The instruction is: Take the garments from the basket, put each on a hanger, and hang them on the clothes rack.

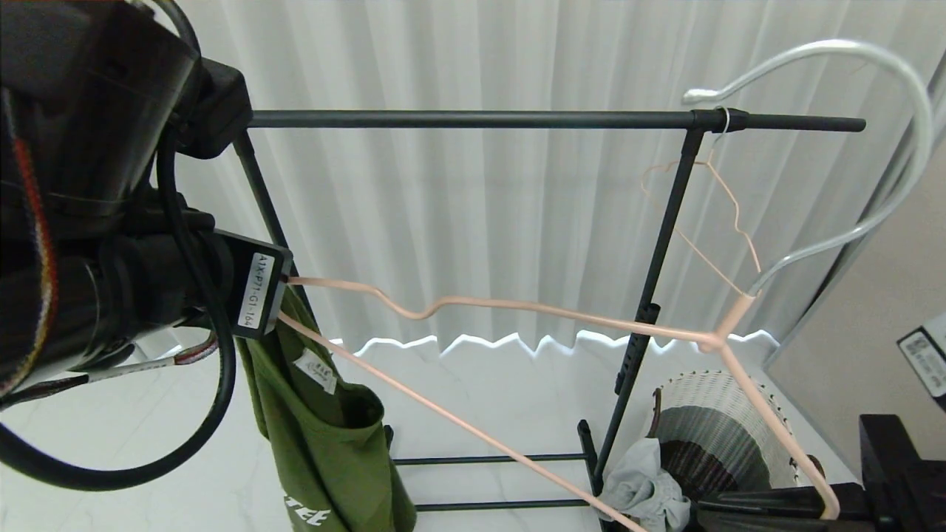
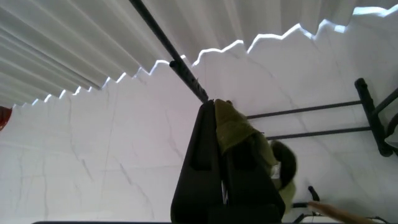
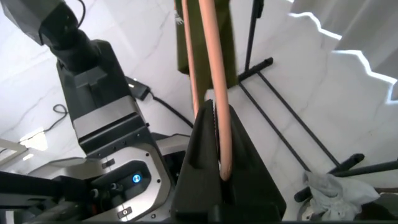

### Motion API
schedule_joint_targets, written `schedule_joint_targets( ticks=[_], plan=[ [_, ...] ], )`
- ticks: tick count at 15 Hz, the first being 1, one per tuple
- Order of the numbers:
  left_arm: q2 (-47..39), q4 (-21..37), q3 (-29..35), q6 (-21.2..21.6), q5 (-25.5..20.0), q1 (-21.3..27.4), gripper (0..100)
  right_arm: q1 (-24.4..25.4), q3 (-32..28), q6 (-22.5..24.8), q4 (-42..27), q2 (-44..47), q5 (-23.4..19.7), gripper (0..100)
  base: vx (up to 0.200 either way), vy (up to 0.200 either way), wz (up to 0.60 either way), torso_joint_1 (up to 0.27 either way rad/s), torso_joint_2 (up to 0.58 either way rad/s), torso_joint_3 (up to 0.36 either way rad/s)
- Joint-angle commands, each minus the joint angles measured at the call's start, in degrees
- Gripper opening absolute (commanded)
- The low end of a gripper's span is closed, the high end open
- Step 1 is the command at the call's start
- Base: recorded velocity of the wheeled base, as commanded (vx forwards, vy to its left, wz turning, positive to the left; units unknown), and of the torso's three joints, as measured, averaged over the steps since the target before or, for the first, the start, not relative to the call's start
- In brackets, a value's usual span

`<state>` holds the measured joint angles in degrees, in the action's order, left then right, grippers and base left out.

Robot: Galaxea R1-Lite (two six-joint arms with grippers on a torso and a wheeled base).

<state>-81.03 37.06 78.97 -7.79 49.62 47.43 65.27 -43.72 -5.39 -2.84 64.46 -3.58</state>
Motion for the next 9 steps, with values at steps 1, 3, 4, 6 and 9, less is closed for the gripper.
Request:
schedule_joint_targets(
  ticks=[1,3,4,6,9],
  plan=[
    [-0.1,0.0,0.2,0.0,0.0,0.4,0,0.0,0.0,-0.3,0.0,1.2,0.0,0,0.000,0.000,0.00,0.000,0.00,0.000],
    [0.1,0.0,0.9,0.1,0.1,1.7,0,-0.1,0.2,-3.7,0.1,2.6,0.2,0,0.000,0.000,0.00,0.000,0.00,0.000],
    [0.1,0.0,0.9,0.1,0.1,2.1,0,-0.2,0.2,-5.3,0.4,3.4,0.2,0,0.000,0.000,0.00,0.000,0.00,0.000],
    [-0.1,0.0,0.8,0.0,0.1,2.8,0,-0.2,0.2,-6.3,3.2,4.3,0.2,0,0.000,0.000,0.00,0.000,0.00,0.000],
    [-0.4,0.0,0.9,-0.1,0.1,3.3,0,-0.2,0.1,-6.3,3.7,5.6,0.4,0,0.000,0.000,0.00,0.000,0.00,0.000]
  ],
)
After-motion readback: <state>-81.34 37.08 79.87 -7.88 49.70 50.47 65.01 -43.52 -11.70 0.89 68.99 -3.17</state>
